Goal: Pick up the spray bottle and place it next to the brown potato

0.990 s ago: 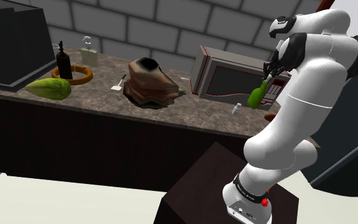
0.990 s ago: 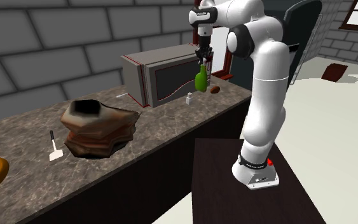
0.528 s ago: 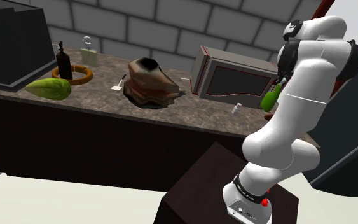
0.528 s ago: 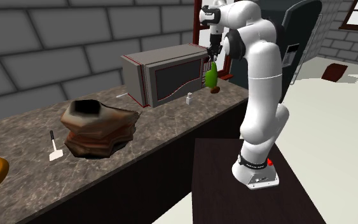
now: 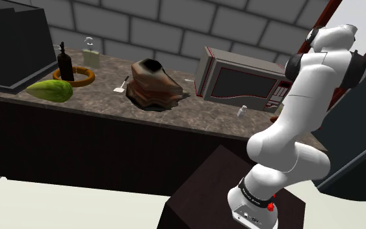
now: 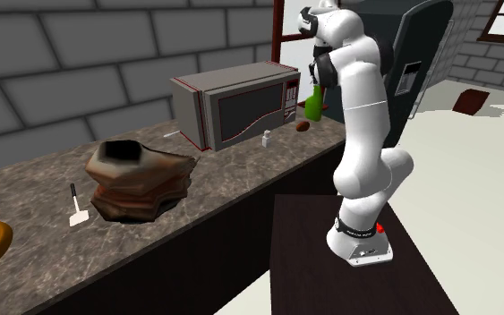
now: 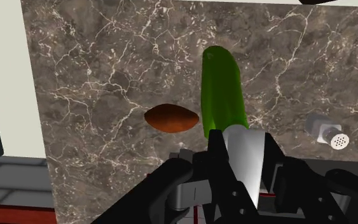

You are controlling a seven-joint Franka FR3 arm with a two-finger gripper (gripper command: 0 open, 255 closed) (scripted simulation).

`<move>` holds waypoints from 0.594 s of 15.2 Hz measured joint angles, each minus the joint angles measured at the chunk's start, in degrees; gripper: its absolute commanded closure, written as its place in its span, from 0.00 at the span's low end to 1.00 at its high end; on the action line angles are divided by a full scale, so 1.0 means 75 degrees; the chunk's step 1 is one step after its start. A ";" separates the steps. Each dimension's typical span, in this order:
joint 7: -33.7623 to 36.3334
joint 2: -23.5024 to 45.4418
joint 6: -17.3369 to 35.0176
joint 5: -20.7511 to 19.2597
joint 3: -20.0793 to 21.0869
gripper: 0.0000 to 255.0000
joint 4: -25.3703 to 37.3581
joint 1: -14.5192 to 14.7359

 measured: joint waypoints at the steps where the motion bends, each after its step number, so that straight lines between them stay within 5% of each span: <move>1: -0.0163 0.0063 0.0019 0.0040 -0.0021 1.00 0.0033 -0.0161; 6: -0.0695 0.1641 -0.1003 0.0760 0.0228 1.00 0.2676 -0.1851; 9: -0.0809 0.1665 -0.0731 0.0767 0.0221 1.00 0.2386 -0.1837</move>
